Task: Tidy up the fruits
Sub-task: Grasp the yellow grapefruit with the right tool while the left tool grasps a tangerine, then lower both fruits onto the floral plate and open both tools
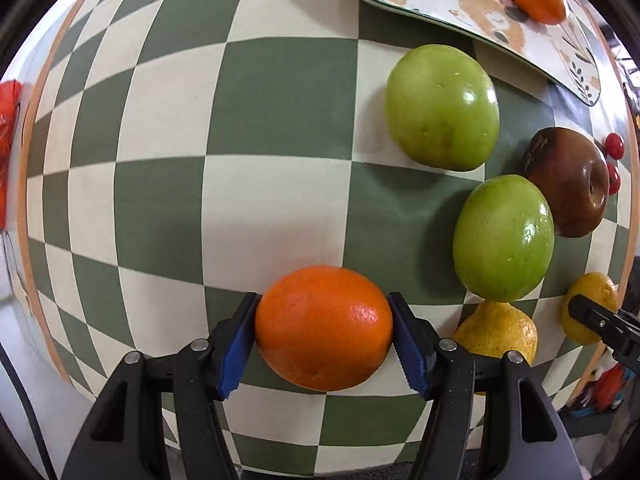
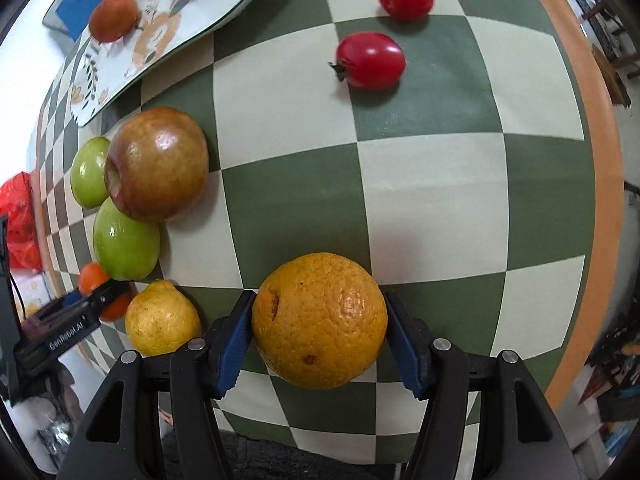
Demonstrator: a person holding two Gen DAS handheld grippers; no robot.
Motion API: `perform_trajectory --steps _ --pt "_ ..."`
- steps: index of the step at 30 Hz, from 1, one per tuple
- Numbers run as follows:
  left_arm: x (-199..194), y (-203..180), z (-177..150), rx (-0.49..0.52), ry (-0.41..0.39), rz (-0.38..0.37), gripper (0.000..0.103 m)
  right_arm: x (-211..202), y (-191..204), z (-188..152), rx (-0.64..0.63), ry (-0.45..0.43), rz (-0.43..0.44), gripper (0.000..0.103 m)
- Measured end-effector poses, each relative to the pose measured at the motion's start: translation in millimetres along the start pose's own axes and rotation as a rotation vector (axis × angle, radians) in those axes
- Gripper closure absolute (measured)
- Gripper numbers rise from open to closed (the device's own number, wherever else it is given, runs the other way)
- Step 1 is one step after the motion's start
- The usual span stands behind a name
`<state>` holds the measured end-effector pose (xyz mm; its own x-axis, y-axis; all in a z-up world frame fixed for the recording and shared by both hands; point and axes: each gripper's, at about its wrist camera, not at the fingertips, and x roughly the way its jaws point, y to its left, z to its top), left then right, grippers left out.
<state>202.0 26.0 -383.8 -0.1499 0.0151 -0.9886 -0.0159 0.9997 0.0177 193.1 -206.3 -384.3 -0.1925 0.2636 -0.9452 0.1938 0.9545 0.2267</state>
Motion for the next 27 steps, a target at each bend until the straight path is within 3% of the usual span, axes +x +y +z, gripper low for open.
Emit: perform_trajectory --steps 10,15,20,25,27 --pt "-8 2 -3 -0.011 0.006 -0.02 0.042 1 3 -9 0.026 -0.016 0.021 0.038" --pt "-59 6 9 -0.011 -0.055 -0.107 0.042 -45 24 4 0.013 -0.117 0.118 0.038" --pt "-118 4 65 -0.006 -0.133 -0.166 0.042 -79 72 55 -0.054 -0.22 0.166 0.038" --pt "-119 16 170 -0.033 -0.114 -0.16 0.042 -69 123 121 -0.098 -0.226 0.162 0.038" --pt "-100 15 191 -0.043 -0.071 -0.155 0.042 -54 143 141 -0.111 -0.209 0.15 0.038"
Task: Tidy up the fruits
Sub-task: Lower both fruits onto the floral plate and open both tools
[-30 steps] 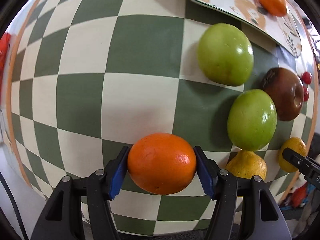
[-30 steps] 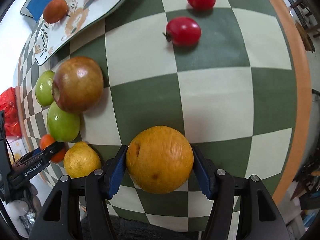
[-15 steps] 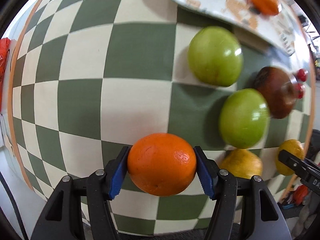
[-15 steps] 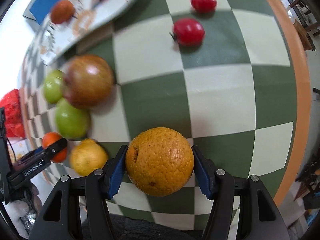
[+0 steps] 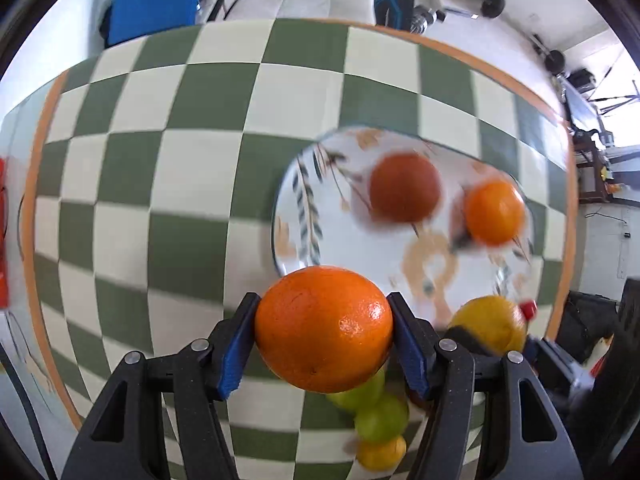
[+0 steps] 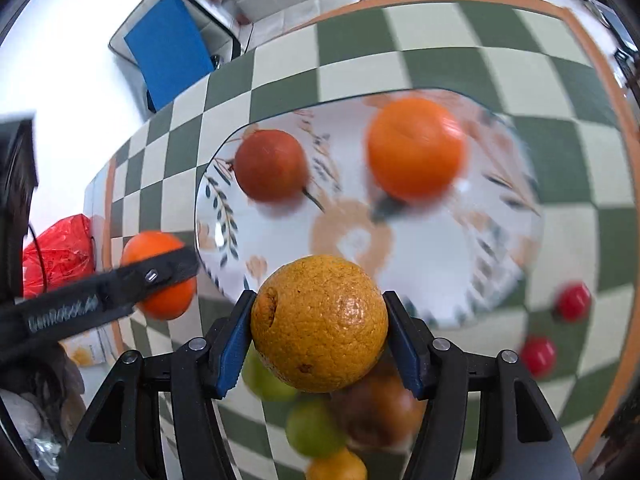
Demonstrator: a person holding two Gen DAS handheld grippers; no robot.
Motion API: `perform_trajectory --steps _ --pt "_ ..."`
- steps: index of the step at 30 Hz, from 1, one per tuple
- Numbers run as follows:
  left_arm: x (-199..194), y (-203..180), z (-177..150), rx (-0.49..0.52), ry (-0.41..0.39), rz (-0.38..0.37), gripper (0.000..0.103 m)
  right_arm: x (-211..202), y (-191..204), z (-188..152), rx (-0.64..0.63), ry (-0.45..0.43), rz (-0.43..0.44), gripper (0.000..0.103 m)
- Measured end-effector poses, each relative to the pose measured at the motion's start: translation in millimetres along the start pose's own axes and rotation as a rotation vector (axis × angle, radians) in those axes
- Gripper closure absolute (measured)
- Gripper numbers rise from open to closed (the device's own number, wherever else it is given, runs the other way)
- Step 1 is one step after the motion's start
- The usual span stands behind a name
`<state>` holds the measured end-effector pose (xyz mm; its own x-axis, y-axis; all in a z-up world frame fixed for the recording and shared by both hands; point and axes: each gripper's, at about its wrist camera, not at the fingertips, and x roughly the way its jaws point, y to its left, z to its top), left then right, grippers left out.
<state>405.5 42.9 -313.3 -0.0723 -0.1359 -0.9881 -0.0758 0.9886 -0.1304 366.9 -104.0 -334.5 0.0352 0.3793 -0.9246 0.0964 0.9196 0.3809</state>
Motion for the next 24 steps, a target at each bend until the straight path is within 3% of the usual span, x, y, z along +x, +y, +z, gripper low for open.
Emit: perform_trajectory --steps 5,10,11,12,14,18,20,21,24 --pt "29 5 32 -0.027 0.075 0.005 0.042 41 14 25 -0.01 0.04 0.002 0.038" --pt "41 3 39 -0.01 0.09 0.029 0.042 55 14 26 -0.015 0.077 0.038 0.037" --pt "44 4 38 -0.016 0.1 0.023 0.042 55 14 26 -0.012 0.081 0.052 0.034" --pt "46 6 38 -0.024 0.108 0.015 0.042 55 13 27 -0.001 0.086 0.072 0.025" --pt "45 10 40 -0.02 0.1 0.018 0.038 50 10 27 0.0 0.088 0.081 0.019" --pt "35 18 44 -0.03 0.067 0.001 0.029 39 1 23 -0.018 0.082 0.045 0.018" --pt "26 18 45 -0.026 0.041 0.008 0.015 27 -2 19 -0.043 0.061 -0.013 0.013" --pt "20 19 44 -0.02 0.025 0.015 0.012 21 -2 17 -0.061 0.043 -0.055 0.009" --pt "7 18 37 0.005 -0.015 0.048 0.012 0 -8 11 -0.077 -0.002 -0.135 0.007"
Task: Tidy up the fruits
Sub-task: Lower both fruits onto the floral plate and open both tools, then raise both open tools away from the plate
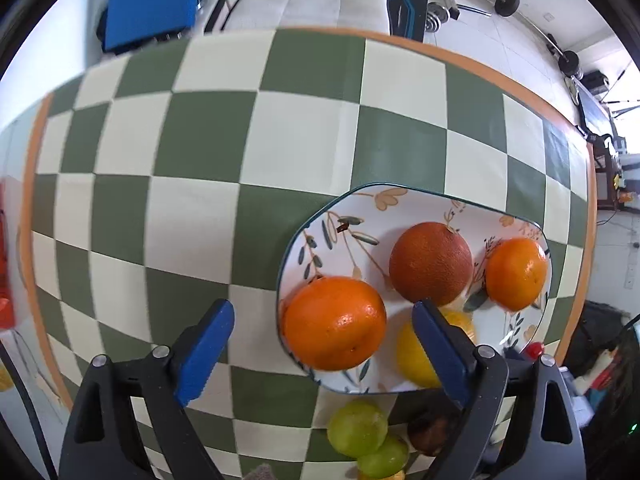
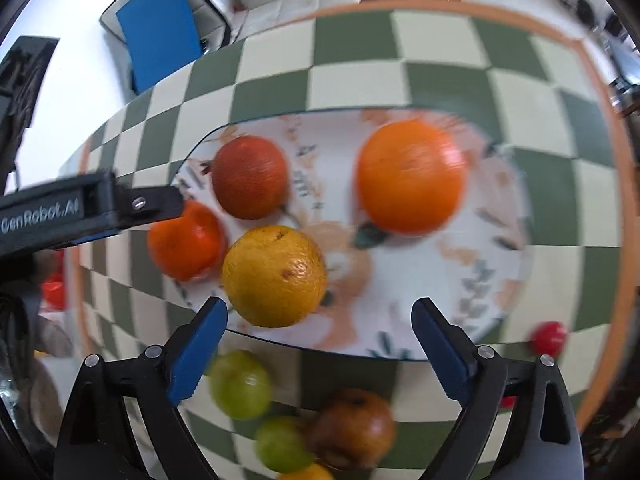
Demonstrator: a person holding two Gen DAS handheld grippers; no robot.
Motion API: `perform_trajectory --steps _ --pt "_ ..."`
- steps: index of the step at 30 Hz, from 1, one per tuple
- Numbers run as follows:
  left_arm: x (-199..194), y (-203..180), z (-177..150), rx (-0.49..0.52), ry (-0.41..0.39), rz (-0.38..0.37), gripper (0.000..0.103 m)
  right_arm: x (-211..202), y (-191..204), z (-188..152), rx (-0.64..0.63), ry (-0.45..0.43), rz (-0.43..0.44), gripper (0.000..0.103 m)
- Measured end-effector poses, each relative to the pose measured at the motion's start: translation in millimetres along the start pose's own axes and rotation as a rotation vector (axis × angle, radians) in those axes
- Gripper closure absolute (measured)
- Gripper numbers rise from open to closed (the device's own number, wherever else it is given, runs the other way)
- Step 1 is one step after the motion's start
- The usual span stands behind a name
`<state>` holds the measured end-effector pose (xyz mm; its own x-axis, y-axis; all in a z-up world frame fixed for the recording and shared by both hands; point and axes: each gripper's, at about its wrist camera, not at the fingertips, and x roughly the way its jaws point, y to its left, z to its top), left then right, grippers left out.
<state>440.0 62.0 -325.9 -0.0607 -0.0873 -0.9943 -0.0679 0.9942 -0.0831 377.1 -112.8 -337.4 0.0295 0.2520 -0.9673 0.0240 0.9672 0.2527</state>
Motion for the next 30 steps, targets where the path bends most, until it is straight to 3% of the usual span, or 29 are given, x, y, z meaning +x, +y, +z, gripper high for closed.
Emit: perform_trajectory --steps 6,10,17,30 --pt "-26 -6 -32 0.035 -0.099 0.047 0.011 -39 -13 -14 -0.004 -0.097 -0.125 0.007" --pt "-45 -12 -62 0.059 -0.165 0.084 0.011 -65 -19 -28 -0.005 -0.146 -0.158 0.007" --pt "-69 -33 -107 0.08 -0.262 0.102 0.011 -107 -17 -58 -0.011 -0.21 -0.164 0.007" --pt "-148 -39 -180 0.119 -0.436 0.087 0.011 -196 0 -128 -0.037 -0.345 -0.143 0.007"
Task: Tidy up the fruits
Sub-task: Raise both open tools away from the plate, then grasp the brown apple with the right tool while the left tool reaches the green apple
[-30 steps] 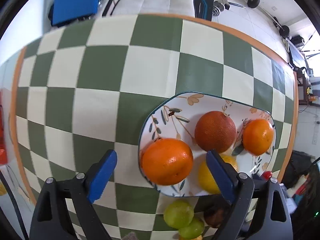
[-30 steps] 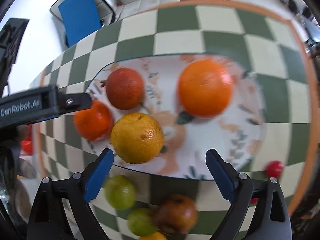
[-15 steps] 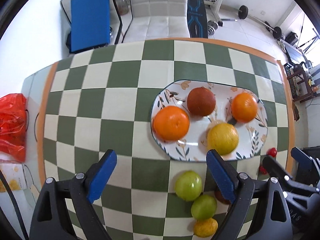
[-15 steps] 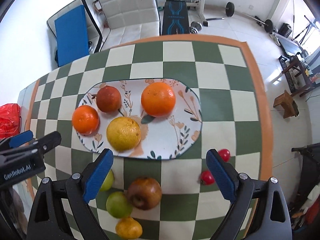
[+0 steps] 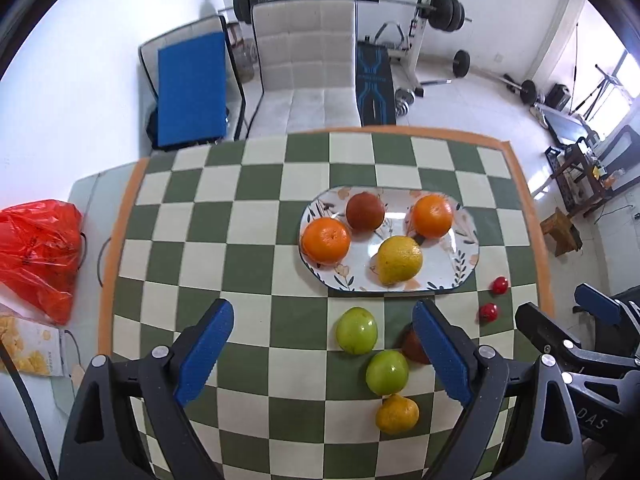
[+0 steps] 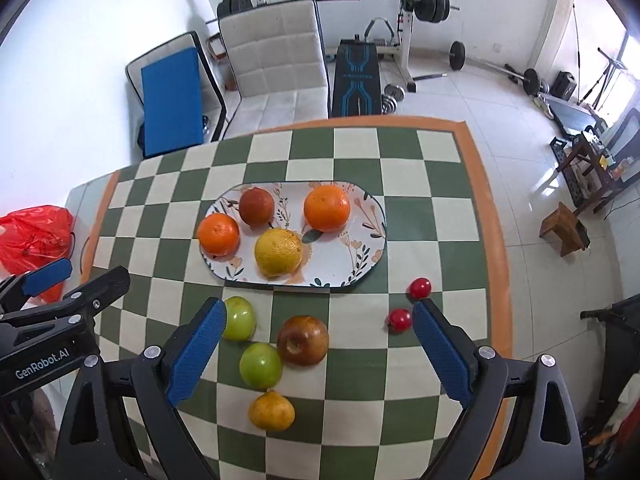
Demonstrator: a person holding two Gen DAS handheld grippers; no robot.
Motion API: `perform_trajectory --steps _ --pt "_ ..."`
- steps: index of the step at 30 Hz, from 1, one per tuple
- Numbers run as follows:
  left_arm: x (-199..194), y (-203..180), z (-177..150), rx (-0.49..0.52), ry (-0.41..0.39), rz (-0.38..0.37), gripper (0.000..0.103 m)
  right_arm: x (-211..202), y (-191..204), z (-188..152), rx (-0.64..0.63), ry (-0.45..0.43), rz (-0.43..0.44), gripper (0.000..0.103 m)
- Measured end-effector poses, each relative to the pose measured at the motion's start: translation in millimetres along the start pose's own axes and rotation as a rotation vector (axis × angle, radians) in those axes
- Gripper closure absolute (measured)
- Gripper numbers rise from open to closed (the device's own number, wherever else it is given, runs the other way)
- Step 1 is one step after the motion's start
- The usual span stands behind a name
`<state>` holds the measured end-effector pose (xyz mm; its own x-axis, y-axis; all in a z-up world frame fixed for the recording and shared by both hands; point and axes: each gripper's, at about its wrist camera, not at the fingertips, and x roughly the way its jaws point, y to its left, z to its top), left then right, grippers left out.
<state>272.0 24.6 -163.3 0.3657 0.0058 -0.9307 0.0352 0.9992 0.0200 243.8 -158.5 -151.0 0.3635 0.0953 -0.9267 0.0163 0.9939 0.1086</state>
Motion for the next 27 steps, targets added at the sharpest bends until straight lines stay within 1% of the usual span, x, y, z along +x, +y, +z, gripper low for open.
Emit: perform_trajectory --steps 8,12,15,19,21,24,27 --pt "-49 0 -16 0.003 -0.065 -0.038 0.011 -53 -2 -18 0.004 -0.071 -0.011 0.007" --pt "-73 0 -22 0.002 -0.105 -0.046 0.011 -78 -2 -27 0.007 -0.103 -0.012 0.007" --pt "-88 -2 -27 0.012 -0.127 -0.048 0.011 -93 0 -33 0.013 -0.119 -0.005 0.007" --pt "-97 -2 -32 0.016 -0.14 -0.051 0.011 -107 2 -39 0.025 -0.136 0.012 0.007" --pt "-97 -2 -33 0.01 -0.139 -0.054 0.011 -110 3 -40 0.035 -0.141 0.025 0.007" --pt "-88 -1 -34 -0.002 -0.12 -0.048 0.011 -101 3 -41 0.06 -0.114 0.053 0.007" --pt "-69 -1 -34 0.0 -0.084 -0.023 0.011 -68 -2 -43 0.09 -0.048 0.087 0.007"
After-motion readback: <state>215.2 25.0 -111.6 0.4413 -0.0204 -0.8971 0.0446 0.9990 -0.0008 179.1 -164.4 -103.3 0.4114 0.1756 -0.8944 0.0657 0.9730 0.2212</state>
